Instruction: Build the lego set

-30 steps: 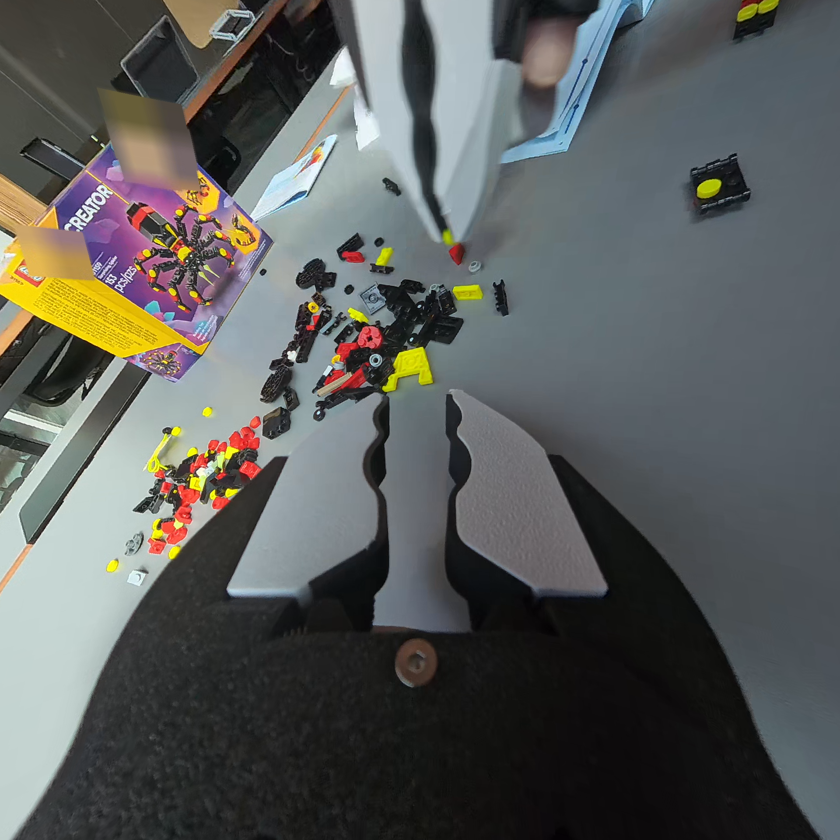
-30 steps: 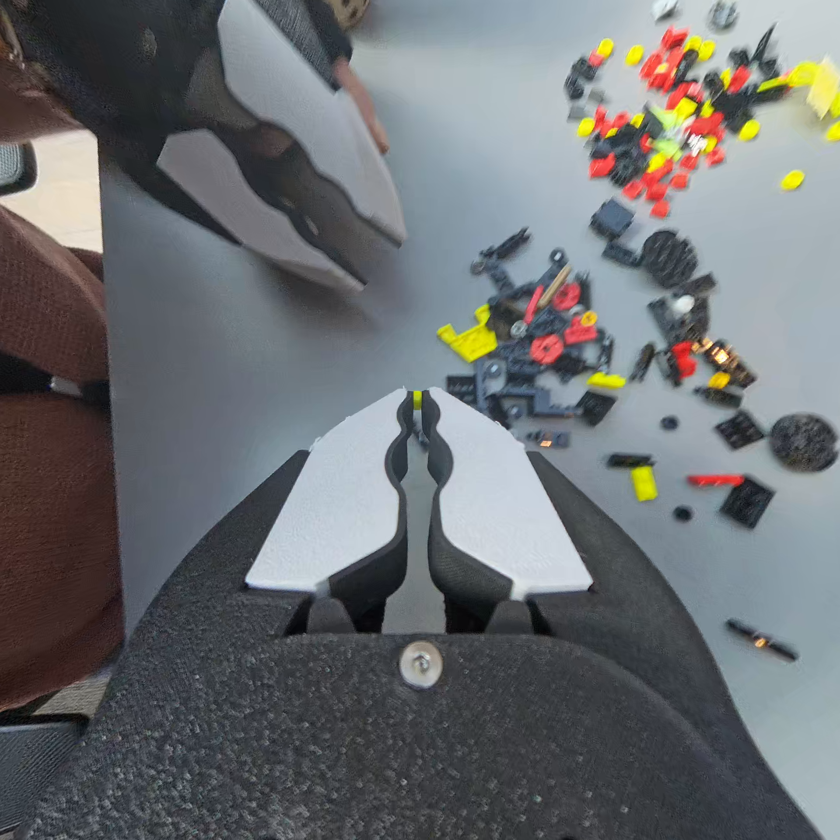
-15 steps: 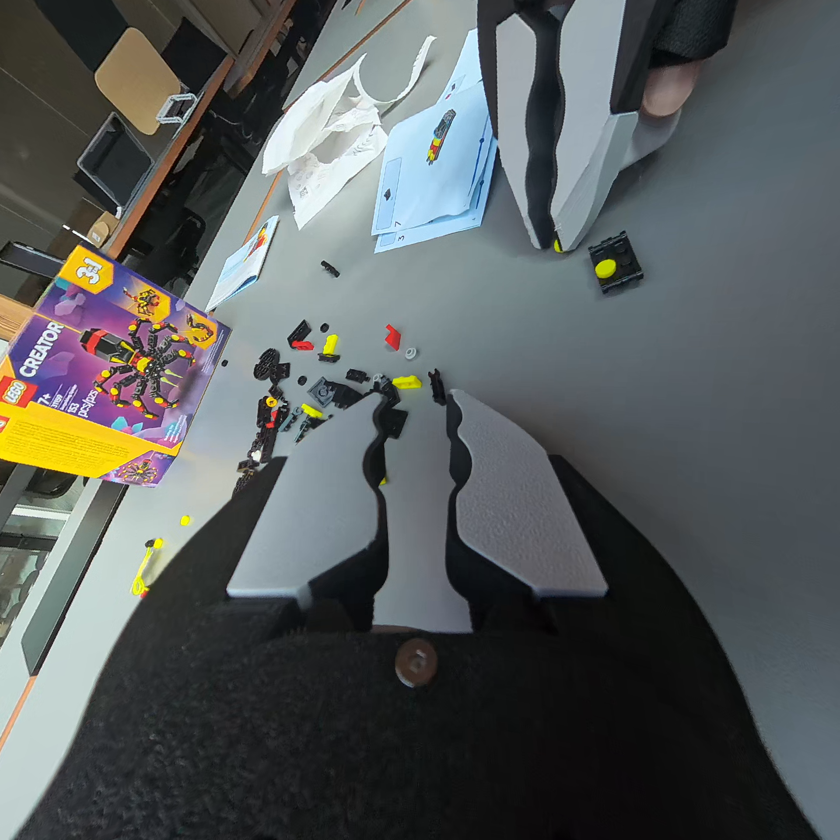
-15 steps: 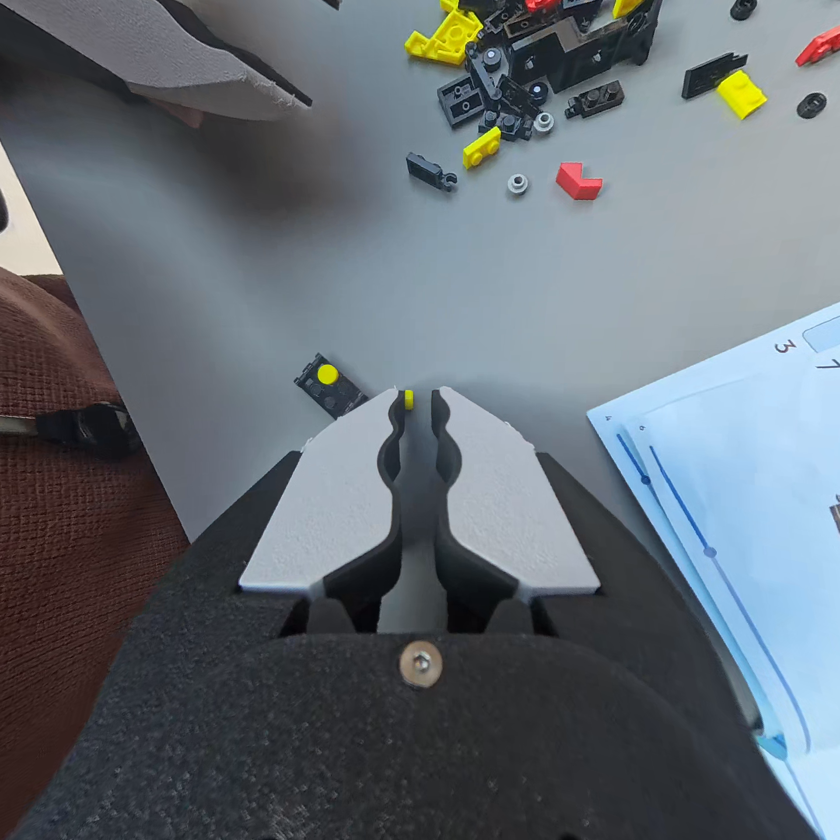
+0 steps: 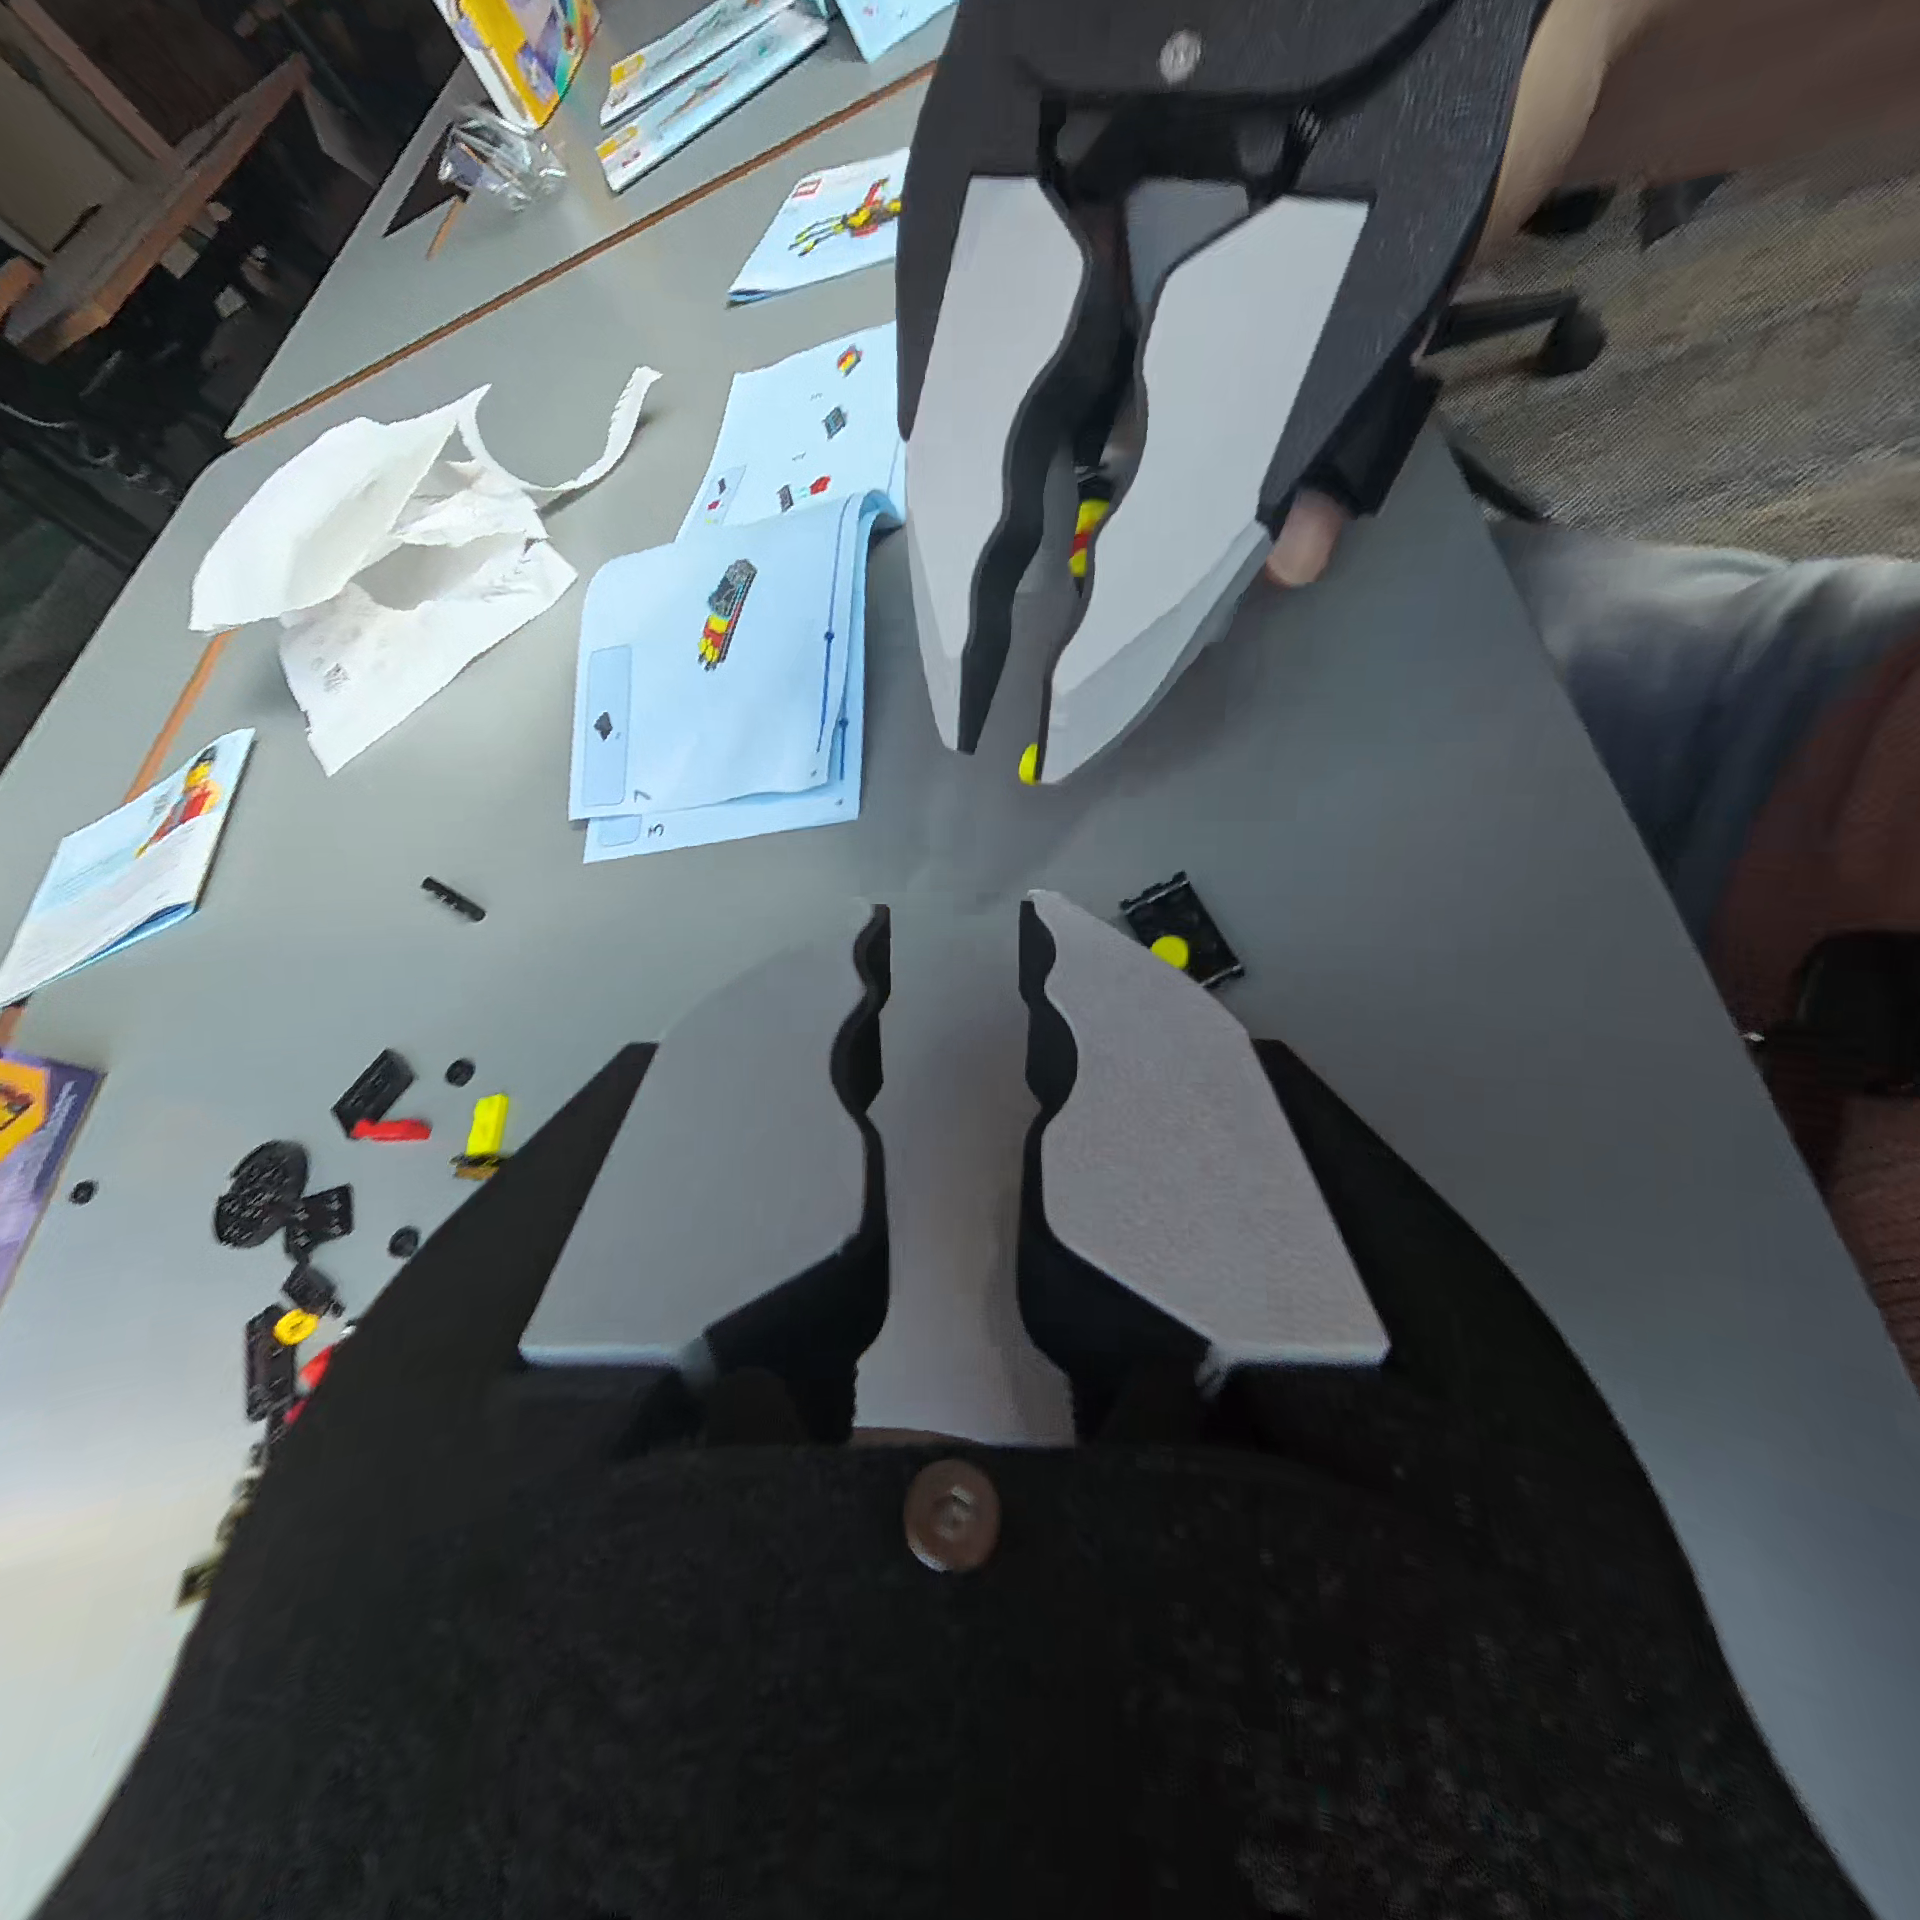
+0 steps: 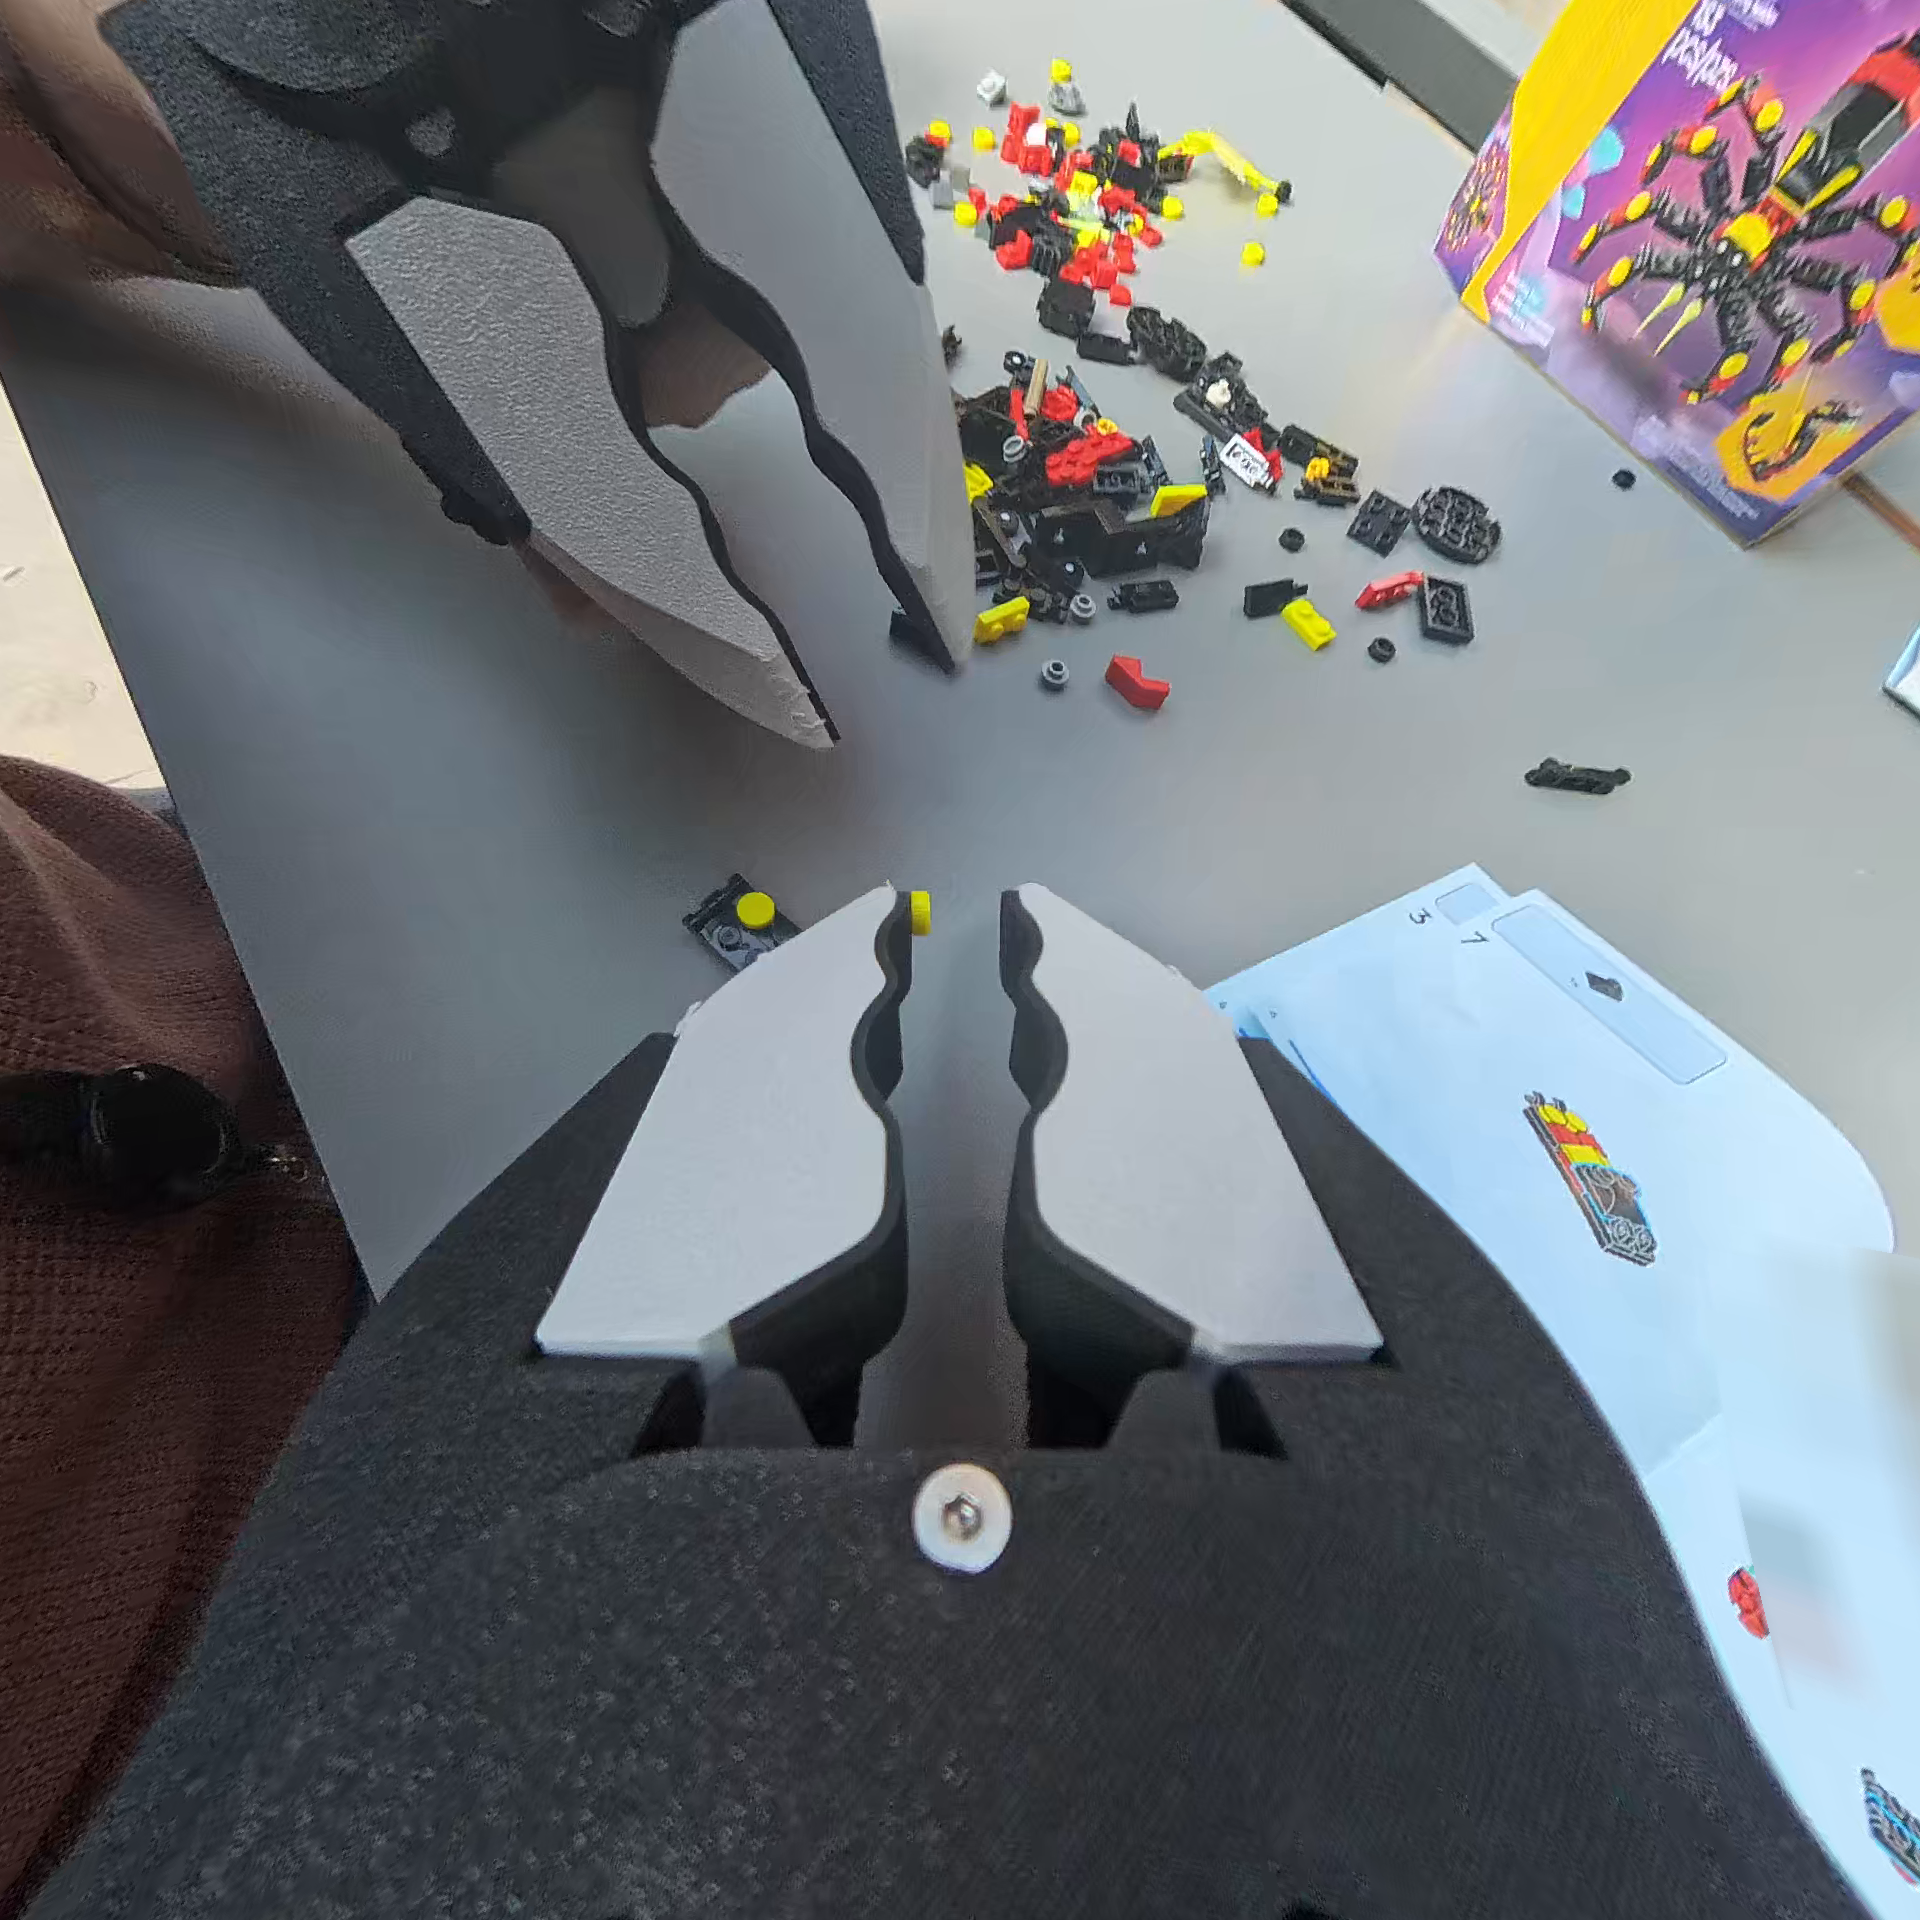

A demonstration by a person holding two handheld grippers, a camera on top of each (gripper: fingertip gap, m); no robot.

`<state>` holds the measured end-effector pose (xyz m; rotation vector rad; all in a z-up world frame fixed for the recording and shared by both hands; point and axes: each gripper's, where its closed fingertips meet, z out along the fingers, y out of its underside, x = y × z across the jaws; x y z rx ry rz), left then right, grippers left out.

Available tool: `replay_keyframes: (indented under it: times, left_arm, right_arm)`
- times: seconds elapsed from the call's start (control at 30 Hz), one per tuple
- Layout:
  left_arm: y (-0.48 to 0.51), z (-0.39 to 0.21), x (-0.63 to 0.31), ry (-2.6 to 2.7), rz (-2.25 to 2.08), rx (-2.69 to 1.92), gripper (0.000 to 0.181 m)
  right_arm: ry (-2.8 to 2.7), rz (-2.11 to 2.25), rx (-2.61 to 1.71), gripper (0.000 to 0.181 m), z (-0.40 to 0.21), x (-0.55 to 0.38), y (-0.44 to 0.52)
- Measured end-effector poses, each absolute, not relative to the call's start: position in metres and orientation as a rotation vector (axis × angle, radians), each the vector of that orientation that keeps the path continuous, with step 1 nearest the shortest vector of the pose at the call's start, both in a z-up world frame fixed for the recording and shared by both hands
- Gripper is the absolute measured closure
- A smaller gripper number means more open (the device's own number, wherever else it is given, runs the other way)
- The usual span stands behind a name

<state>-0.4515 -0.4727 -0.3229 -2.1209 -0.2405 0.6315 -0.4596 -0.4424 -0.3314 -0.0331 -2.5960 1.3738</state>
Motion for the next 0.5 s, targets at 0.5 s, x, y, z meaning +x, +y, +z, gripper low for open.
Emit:
replay_keyframes:
  times: [0.5]
  left_arm:
    - [-0.433, -0.313, -0.438, 0.047, 0.354, -1.954, 0.156]
  right_arm:
    - [-2.528, 1.556, 0.103, 0.158, -0.317, -0.456, -0.454]
